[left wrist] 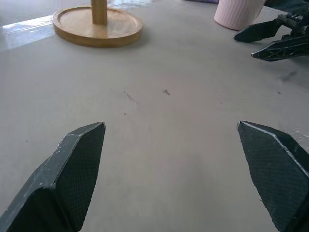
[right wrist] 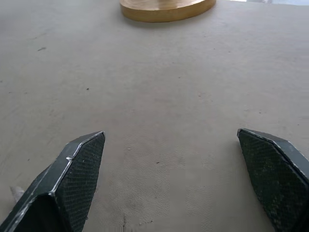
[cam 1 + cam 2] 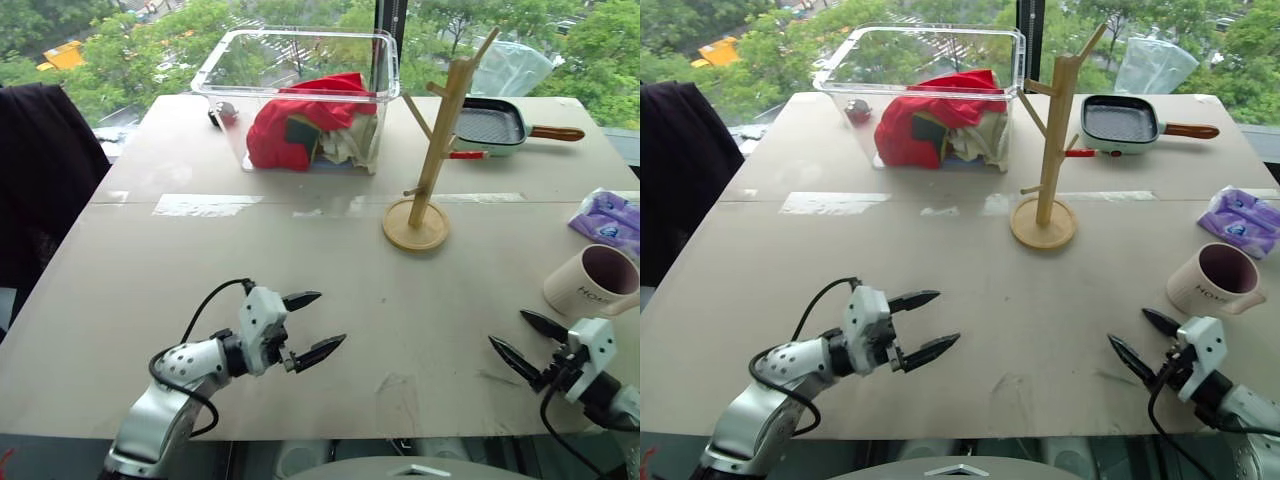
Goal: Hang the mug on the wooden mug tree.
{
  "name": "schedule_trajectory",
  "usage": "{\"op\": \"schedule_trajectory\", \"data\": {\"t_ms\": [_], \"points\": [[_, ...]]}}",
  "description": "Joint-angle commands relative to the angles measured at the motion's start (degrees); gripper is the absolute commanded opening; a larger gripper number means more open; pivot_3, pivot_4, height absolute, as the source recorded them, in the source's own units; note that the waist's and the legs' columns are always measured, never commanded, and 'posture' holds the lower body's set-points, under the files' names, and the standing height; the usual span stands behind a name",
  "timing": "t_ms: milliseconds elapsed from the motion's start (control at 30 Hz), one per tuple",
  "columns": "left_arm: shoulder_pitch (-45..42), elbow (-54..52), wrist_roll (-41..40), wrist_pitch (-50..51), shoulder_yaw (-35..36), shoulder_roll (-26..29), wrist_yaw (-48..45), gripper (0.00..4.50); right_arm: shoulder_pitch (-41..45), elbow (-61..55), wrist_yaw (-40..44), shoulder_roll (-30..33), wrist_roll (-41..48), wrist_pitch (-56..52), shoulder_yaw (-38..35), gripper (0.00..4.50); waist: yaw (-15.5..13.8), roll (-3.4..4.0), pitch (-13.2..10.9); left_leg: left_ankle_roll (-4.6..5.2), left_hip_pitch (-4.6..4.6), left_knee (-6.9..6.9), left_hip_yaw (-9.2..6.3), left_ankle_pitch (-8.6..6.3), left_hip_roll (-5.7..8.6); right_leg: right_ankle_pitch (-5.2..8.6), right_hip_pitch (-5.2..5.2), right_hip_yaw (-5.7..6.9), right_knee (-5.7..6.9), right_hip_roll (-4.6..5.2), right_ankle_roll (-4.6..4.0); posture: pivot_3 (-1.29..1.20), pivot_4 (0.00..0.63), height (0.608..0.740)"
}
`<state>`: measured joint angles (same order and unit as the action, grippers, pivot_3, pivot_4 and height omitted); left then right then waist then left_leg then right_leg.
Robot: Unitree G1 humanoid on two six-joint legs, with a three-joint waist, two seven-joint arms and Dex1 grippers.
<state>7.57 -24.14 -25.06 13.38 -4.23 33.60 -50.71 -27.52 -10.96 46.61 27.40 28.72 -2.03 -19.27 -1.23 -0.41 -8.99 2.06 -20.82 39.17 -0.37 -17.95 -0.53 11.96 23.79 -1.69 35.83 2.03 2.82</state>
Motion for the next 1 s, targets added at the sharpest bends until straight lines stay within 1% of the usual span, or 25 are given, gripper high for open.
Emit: {"op": "schedule_trajectory", "data": {"t_ms": [33, 133, 267, 400, 467, 533, 633, 800, 1000], "points": [[-6.7, -2.3, -0.6, 2.1, -3.4, 0.2, -2.4, 4.50, -5.1, -4.0, -4.5, -1.6, 3.4, -1.4, -7.7, 4.44, -0.1, 0.01, 0.0, 0.00, -0.02, 0.01, -0.03, 0.00, 0.03, 0.00, 0.00, 0.01, 0.00, 0.00, 0.00, 0.00, 0.150, 0.740], [-13.3, -2.9, -0.5, 5.6, -5.9, -0.4, -2.2, 4.50, -8.4, -2.9, -7.5, -3.0, 5.5, -2.5, -13.6, 4.44, 0.4, 0.01, 0.0, 0.00, 0.00, 0.01, 0.08, 0.00, 0.03, -0.02, -0.01, -0.09, -0.01, 0.00, -0.03, 0.00, 0.150, 0.740], [-18.3, -3.6, -1.2, 8.7, -7.5, -1.1, -2.2, 4.50, -8.2, 0.0, -9.8, -3.0, 6.6, -3.4, -18.2, 4.44, 1.4, 0.00, 0.0, 0.00, 0.06, 0.00, 0.16, 0.00, 0.00, 0.06, -0.01, -0.19, 0.00, -0.07, 0.12, 0.00, 0.150, 0.740], [-21.2, -5.0, -2.1, 10.6, -8.4, -0.8, -3.7, 4.50, -3.6, 6.7, -10.7, -0.3, 7.0, -3.7, -22.1, 4.44, 2.0, 0.00, 0.0, 0.00, 0.09, 0.00, 0.18, 0.00, 0.00, 0.06, -0.01, -0.25, 0.04, -0.11, 0.13, 0.00, 0.150, 0.740], [-21.8, -5.7, -2.1, 11.3, -8.1, -0.3, -3.8, 4.50, 1.0, 15.2, -8.3, 2.7, 7.0, -2.4, -23.5, 4.44, 2.2, 0.00, 0.0, 0.01, 0.11, 0.00, 0.28, 0.00, 0.03, 0.06, -0.01, -0.37, 0.04, -0.12, 0.14, 0.00, 0.150, 0.740], [-22.2, -6.5, -2.5, 12.1, -7.6, 0.0, -3.6, 4.50, 4.3, 21.9, -5.5, 5.2, 6.1, -0.6, -23.6, 4.44, 2.2, 0.00, -0.1, 0.01, 0.15, 0.01, 0.43, 0.00, 0.13, 0.05, -0.06, -0.54, 0.04, -0.15, 0.15, 0.00, 0.150, 0.740], [-23.0, -7.8, -3.3, 13.5, -7.5, -0.3, -2.6, 4.50, 7.5, 25.8, -3.2, 7.1, 5.4, 0.2, -22.7, 4.44, 1.8, 0.00, -0.1, 0.02, 0.18, 0.00, 0.36, 0.00, 0.16, -0.05, -0.05, -0.52, 0.04, -0.20, -0.01, 0.00, 0.150, 0.740], [-23.6, -9.7, -5.1, 15.1, -6.5, -1.4, -1.0, 4.50, 11.0, 27.9, -2.0, 8.2, 4.5, 0.3, -22.2, 4.44, 1.8, 0.02, -0.1, 0.02, 0.13, -0.02, 0.29, 0.00, 0.15, -0.06, -0.05, -0.50, 0.03, -0.20, -0.04, 0.00, 0.150, 0.740], [-25.3, -11.6, -7.2, 17.8, -6.6, -2.2, 0.9, 4.50, 13.1, 27.6, 0.2, 8.0, 5.8, -0.9, -22.0, 4.44, 1.9, 0.01, -0.1, 0.02, 0.15, 0.01, 0.35, 0.00, 0.15, -0.08, -0.06, -0.59, 0.03, -0.15, 0.00, 0.00, 0.150, 0.740]]}}
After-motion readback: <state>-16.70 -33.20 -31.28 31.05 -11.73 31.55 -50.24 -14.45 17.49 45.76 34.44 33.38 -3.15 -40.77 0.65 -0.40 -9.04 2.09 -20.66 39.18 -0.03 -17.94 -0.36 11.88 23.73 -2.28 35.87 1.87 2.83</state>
